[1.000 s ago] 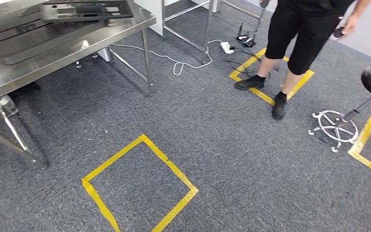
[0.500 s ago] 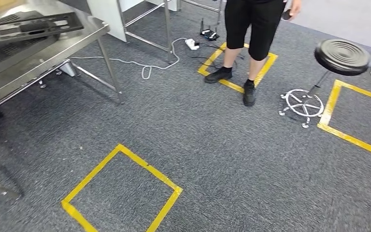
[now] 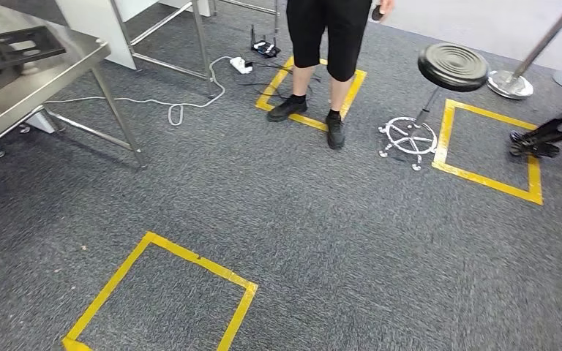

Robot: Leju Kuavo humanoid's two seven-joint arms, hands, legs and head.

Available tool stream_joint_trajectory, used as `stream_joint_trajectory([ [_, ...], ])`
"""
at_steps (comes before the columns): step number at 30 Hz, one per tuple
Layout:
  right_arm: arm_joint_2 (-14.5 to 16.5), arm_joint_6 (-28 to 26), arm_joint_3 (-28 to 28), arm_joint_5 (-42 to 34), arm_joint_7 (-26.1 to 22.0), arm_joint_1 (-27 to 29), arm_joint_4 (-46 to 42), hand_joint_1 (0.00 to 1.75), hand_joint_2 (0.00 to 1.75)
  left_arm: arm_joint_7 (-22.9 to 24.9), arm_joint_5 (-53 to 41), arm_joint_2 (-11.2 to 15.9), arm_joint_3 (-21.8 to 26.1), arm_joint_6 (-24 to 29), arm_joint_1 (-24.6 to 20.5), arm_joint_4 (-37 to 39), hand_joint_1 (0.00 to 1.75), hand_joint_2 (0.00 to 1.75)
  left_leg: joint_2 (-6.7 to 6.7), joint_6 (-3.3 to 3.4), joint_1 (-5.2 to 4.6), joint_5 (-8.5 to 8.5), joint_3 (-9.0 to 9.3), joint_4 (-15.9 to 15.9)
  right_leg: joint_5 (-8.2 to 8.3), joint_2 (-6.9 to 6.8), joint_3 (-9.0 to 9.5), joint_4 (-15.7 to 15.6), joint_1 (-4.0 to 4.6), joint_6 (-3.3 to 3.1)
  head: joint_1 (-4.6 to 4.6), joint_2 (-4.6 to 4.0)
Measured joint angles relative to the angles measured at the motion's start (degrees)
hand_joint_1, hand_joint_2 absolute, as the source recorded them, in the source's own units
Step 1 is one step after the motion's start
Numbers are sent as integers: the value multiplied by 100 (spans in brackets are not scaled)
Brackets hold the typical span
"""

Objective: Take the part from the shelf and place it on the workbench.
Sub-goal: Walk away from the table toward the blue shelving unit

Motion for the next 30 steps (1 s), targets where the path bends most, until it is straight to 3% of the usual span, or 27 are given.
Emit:
stream_joint_trajectory([
  [1,-1,3,0,6,0,6,0,0,0,5,-10,0,0,16,-2,0,0,0,66,-2,-1,-6,4,0,74,-25,57,-116,-7,46,2,0],
  [3,-3,7,0,14,-2,9,0,0,0,14,-36,-1,0,45,-8,0,0,0,180,-22,-6,-23,26,0,360,-214,474,-900,-5,123,6,0],
  [5,-3,9,0,20,-4,-23,0,0,0,23,-44,-2,0,65,-5,0,0,0,288,-82,-37,-61,61,0,581,-444,836,-1556,30,99,-1,0],
  [6,-1,9,0,21,-4,-39,0,0,0,27,-43,-1,0,74,-4,0,0,0,341,-116,-50,-79,82,-2,631,-496,895,-1679,54,54,-5,0],
  [8,1,10,0,21,-4,-43,0,0,0,28,-43,-1,0,82,-9,0,0,0,452,-185,-51,-102,137,-27,674,-382,887,-1682,80,-36,-15,0],
  [9,3,10,0,21,-2,-31,0,0,0,15,-45,0,0,81,-13,0,0,0,439,-218,-37,-130,153,-12,694,-319,897,-1703,58,-75,-18,0],
  [11,6,12,0,20,14,-19,1,0,0,-32,-54,2,0,68,-15,0,0,0,216,-259,-12,-345,64,276,720,-195,962,-1754,-2,-159,-44,0],
  [13,14,17,0,20,29,-24,2,0,0,-70,-60,5,0,44,-2,0,0,0,-87,-268,2,-742,-247,1004,721,-69,971,-1766,-19,-216,-70,0],
  [14,23,22,0,20,34,-27,2,0,0,-76,-60,6,-1,36,7,1,0,0,-159,-273,2,-886,-409,1355,718,8,973,-1764,-13,-226,-74,0],
  [15,31,26,0,20,37,-29,2,0,0,-81,-61,6,-1,31,14,1,0,0,-195,-280,3,-928,-510,1557,717,97,979,-1760,-9,-227,-75,0],
  [16,38,28,0,21,44,-26,2,0,0,-86,-61,6,-1,31,18,2,0,0,-211,-287,9,-842,-515,1538,716,190,988,-1754,-11,-225,-77,0],
  [18,44,31,0,21,54,-22,2,0,0,-98,-61,7,-1,31,24,3,0,0,-329,-303,49,-413,-257,905,705,368,997,-1722,-24,-205,-79,0],
  [20,42,35,0,21,57,-32,3,0,0,-113,-64,4,-2,31,31,8,0,0,-603,-315,97,-152,-12,276,681,517,940,-1640,-11,-145,-82,0],
  [21,40,39,0,21,57,-34,4,0,0,-119,-69,3,-2,34,32,10,0,0,-701,-305,99,-137,25,153,676,576,896,-1612,-9,-106,-84,0],
  [23,39,42,0,29,57,-18,4,0,0,-115,-90,2,-2,85,27,11,0,0,-650,-228,59,-158,21,133,700,691,829,-1619,-23,-33,-78,0],
  [24,39,43,0,33,57,-1,4,0,0,-106,-107,2,-3,128,25,9,0,0,-588,-180,47,-143,43,113,704,669,801,-1607,-32,-7,-78,0],
  [26,42,43,1,43,57,7,4,0,0,-68,-146,1,-4,235,21,6,0,0,-455,-91,45,-110,89,73,596,404,638,-1343,-19,11,-48,0],
  [28,51,44,2,51,57,-22,4,0,0,-11,-174,1,-4,313,24,4,0,0,-302,-39,26,-108,105,63,336,92,263,-640,-3,-8,-17,0],
  [30,55,45,2,63,57,-39,4,0,0,39,-184,1,-4,350,29,4,0,0,-145,-17,4,-123,108,64,169,14,-88,-11,-14,8,-15,0],
])
